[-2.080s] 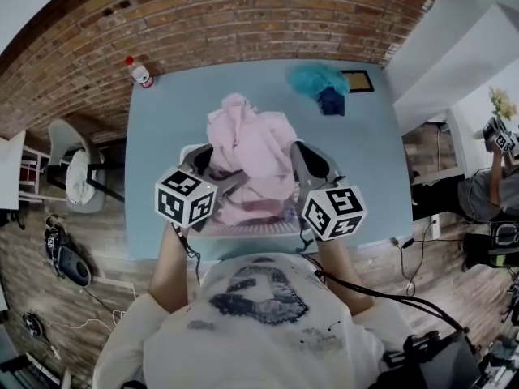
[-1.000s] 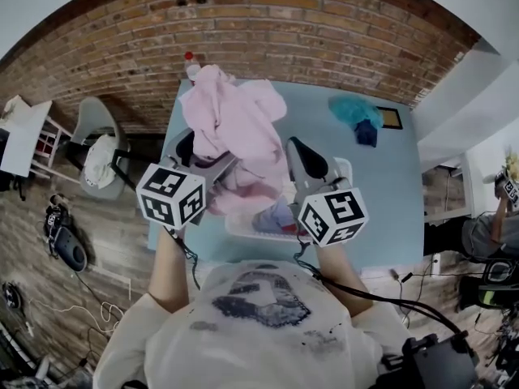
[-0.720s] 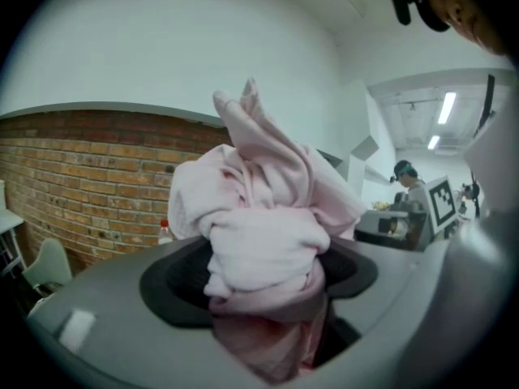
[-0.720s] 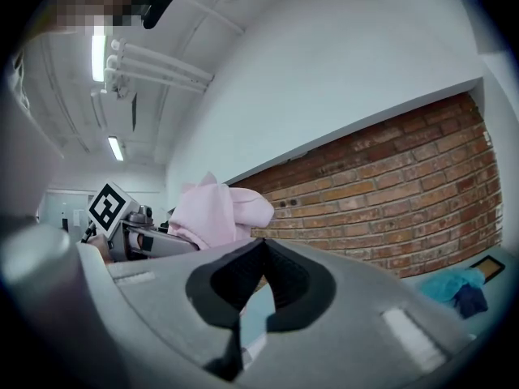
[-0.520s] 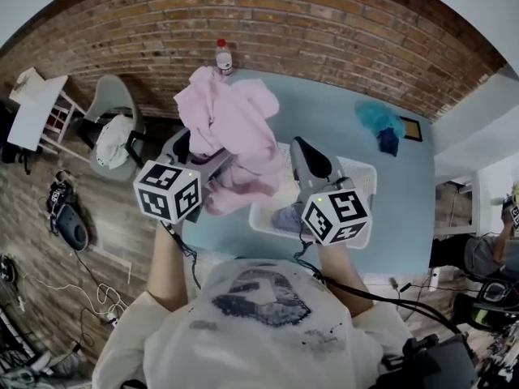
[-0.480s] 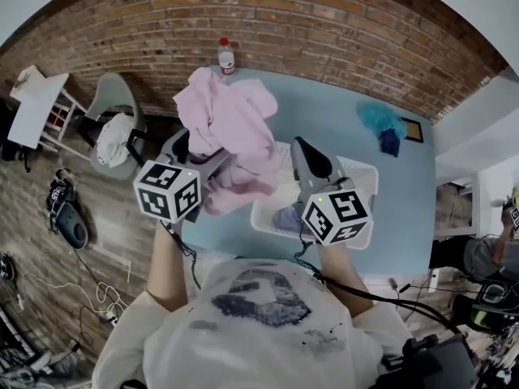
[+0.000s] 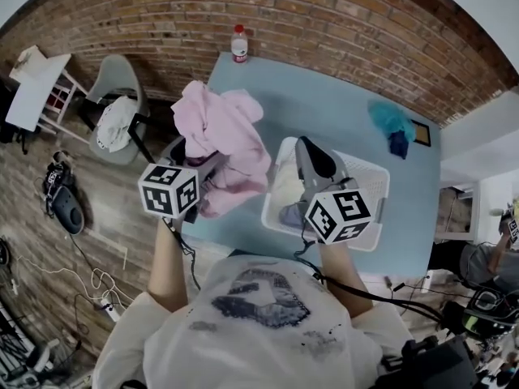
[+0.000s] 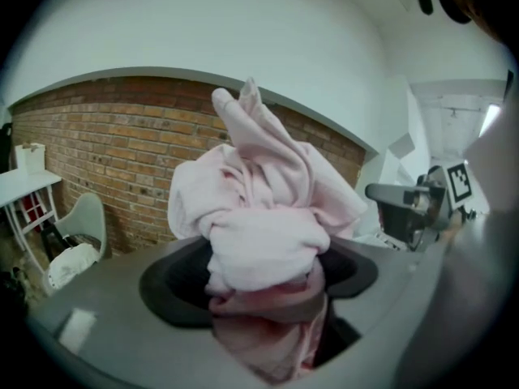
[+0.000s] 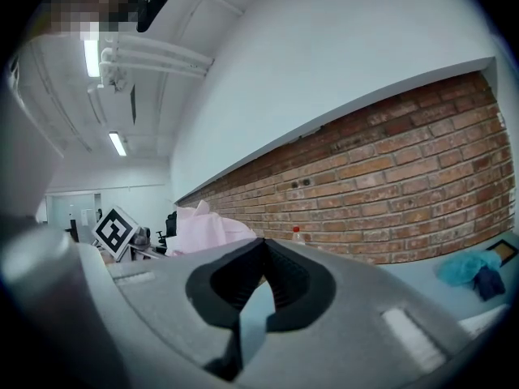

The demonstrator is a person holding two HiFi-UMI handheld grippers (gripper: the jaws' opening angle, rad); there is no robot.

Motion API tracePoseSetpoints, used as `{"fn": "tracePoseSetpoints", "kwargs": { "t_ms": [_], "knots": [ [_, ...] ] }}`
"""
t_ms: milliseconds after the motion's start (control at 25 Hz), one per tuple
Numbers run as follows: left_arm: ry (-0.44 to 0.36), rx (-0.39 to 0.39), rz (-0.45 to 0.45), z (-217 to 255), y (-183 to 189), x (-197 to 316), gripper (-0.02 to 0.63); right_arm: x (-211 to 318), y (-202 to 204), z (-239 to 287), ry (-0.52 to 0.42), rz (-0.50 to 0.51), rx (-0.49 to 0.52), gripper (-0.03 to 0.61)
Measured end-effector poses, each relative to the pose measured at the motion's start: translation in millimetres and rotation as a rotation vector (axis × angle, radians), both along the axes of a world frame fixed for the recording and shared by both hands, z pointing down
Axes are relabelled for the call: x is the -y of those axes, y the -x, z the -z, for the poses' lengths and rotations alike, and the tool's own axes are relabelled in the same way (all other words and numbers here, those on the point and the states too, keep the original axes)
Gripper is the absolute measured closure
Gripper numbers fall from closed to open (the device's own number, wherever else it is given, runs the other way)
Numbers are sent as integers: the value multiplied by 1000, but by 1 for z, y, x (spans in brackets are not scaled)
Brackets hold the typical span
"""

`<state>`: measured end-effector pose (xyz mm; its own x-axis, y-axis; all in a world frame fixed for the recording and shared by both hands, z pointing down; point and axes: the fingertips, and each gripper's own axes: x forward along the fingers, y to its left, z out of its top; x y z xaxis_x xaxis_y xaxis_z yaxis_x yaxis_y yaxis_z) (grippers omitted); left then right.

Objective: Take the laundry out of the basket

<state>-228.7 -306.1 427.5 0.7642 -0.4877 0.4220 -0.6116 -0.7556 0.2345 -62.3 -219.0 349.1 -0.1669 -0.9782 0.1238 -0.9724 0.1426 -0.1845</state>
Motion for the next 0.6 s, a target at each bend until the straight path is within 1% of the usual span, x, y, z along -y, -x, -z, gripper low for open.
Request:
{"fn": "tracePoseSetpoints", "kwargs": {
  "t_ms": [280,480,600],
  "knots": [
    [85,37,6,-49,5,4,230,9,4,-21,54,0,8,580],
    [145,66,2,-91,3,4,230,10,0,-41,84,-12,21,581],
    [166,92,0,-112,0,7,230,13,-6,-50,100,-19,28,581]
  ]
}}
